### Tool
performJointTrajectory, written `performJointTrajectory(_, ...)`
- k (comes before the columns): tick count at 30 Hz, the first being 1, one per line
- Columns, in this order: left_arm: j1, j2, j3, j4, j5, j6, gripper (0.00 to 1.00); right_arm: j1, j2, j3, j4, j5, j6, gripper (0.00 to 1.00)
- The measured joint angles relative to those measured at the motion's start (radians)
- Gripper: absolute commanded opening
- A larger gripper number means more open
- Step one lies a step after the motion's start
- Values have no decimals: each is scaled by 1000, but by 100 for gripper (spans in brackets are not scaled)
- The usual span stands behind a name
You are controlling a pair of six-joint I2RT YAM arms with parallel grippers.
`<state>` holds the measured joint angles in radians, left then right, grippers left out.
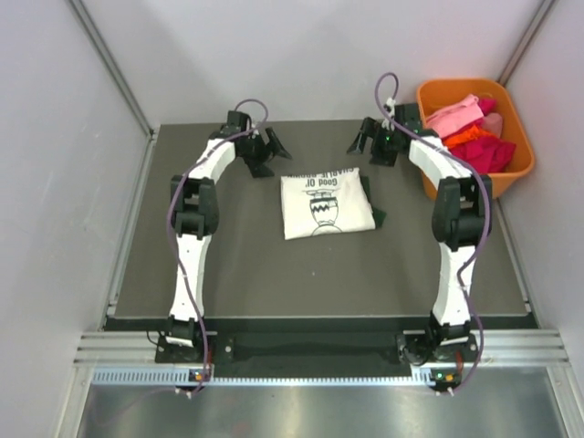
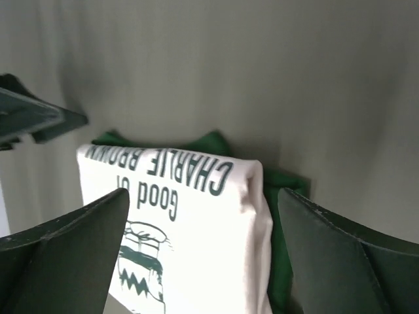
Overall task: Fold and stack the t-shirts
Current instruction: Fold the tshirt, then neatly place the folded tshirt to the corner
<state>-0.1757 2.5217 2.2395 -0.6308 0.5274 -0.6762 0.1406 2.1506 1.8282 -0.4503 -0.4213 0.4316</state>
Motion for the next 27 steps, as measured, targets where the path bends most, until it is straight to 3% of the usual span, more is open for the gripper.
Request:
performJointTrajectory(3,18,-14,-42,31,10,-7,98,0,-10,-87,75,2,8,97)
performJointTrajectory(7,11,-219,-385,136,-49,11,97,0,-81,-226,146,0,-2,92)
performJointTrajectory(12,-12,-375,-614,211,-73,32,93,2,-192,-339,176,12,-32,84)
performJointTrajectory(17,-35,-466,-753,275,-94,52,85,3,-306,-462,201,48,-51,82)
performJointTrajectory(27,-154,-519,-872,340,-227,52,86,14,-570,-829,304,110,-28,84)
